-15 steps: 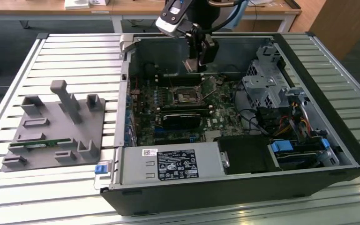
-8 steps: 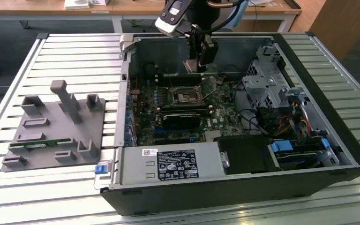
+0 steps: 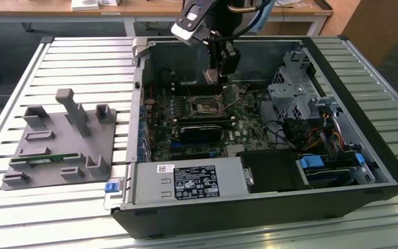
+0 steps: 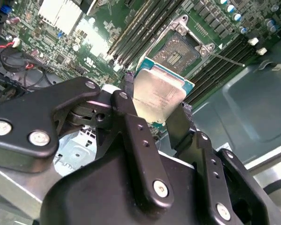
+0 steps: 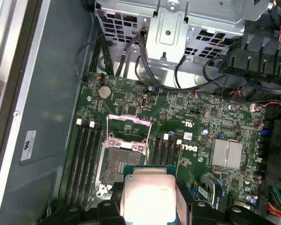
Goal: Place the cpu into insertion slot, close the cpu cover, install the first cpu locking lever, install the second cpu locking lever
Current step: 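Place the cpu into insertion slot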
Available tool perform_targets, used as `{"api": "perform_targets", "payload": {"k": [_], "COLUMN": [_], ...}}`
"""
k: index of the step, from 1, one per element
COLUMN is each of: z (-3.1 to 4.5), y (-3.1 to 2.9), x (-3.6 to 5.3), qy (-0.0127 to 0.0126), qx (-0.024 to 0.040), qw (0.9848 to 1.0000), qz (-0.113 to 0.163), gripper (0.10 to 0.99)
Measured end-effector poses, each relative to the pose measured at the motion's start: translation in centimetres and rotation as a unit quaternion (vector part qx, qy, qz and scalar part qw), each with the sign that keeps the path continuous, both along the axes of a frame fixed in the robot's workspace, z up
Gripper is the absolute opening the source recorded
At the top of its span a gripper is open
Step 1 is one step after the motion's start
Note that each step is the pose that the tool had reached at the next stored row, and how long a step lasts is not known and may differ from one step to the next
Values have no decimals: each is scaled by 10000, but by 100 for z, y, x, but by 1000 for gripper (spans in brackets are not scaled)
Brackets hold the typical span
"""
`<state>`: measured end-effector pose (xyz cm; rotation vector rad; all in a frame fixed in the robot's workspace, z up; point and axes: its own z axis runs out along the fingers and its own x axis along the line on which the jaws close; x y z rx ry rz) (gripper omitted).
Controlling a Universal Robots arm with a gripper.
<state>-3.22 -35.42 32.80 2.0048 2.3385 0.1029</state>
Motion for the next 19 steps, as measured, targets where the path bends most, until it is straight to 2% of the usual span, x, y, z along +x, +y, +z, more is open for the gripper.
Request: {"api": "perform_targets", "payload": {"k": [5,12,15,19], "z": [-66,-164,-219,-292], "y": [11,40,91,196], "x": [-3,-14,-14,-14], "qy": [-3,-3,-3,-3], "qx": [1,0,0,0], "qw": [9997,9985,9983,9982], "qz": [-231,-551,-587,-603], "gripper": [525,525,525,525]}}
